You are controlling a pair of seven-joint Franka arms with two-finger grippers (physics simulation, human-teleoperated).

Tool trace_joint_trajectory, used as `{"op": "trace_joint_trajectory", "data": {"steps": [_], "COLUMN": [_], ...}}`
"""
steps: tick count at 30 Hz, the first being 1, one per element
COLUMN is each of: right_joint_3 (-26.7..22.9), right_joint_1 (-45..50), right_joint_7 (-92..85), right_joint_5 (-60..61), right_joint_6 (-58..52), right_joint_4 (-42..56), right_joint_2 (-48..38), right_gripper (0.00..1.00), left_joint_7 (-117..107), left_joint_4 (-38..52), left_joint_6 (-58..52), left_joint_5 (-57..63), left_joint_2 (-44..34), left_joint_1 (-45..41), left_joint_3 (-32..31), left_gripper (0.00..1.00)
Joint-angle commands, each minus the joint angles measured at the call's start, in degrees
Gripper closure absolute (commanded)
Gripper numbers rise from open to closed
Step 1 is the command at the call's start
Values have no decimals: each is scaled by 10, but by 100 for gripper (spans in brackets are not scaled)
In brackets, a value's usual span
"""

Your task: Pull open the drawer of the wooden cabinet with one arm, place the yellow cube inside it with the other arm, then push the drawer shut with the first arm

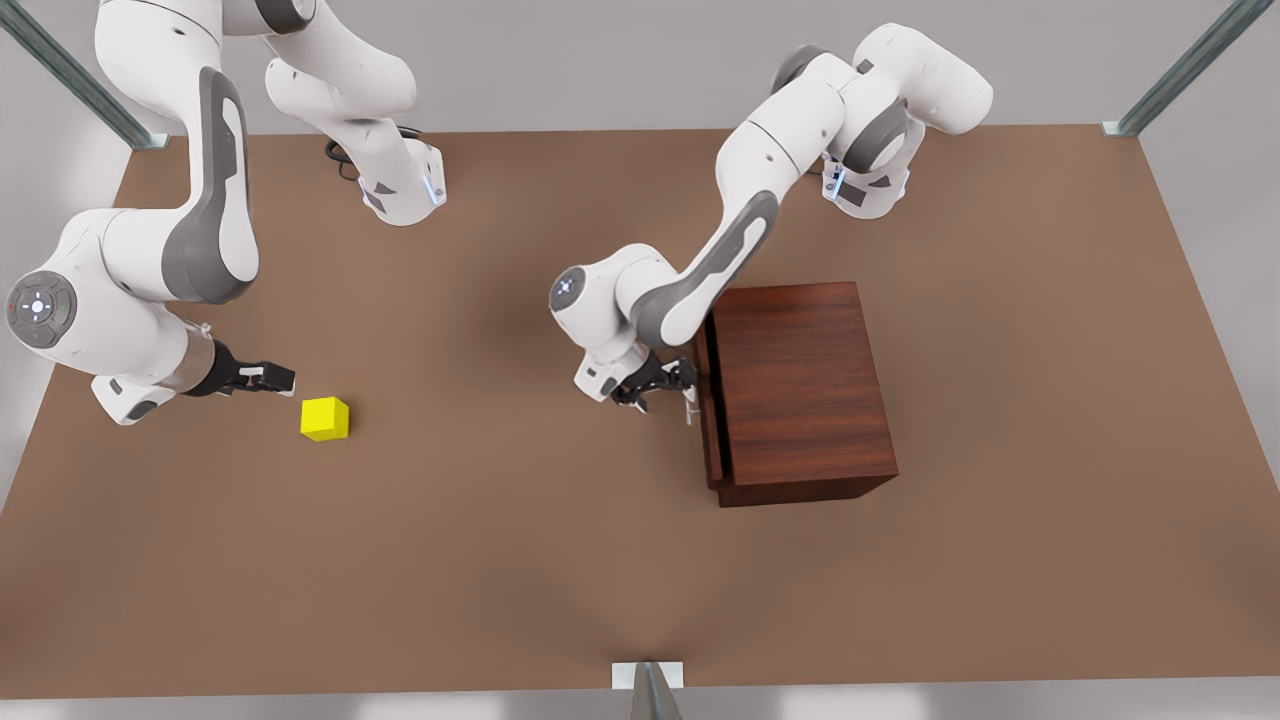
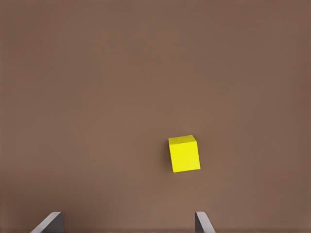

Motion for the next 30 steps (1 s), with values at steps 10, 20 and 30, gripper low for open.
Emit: {"op": "trace_joint_trajectory", "data": {"steps": [10, 20, 30], "right_joint_3": [0, 0, -2], "right_joint_1": [-1, 0, -3], "right_joint_7": [-1, -1, 234], "right_joint_5": [0, 0, 6], "right_joint_6": [-1, -1, -22], "right_joint_4": [0, 0, 31], "right_joint_2": [0, 1, 23], "right_gripper": [0, 0, 0], "left_joint_7": [-122, -142, 547], "left_joint_4": [23, 56, 100], "left_joint_6": [62, 39, -334], "left_joint_5": [-1, -3, -298], "left_joint_2": [9, 16, -211], "left_joint_1": [-9, -31, 369], "left_joint_3": [-27, -37, -63], "left_gripper": [0, 0, 0]}}
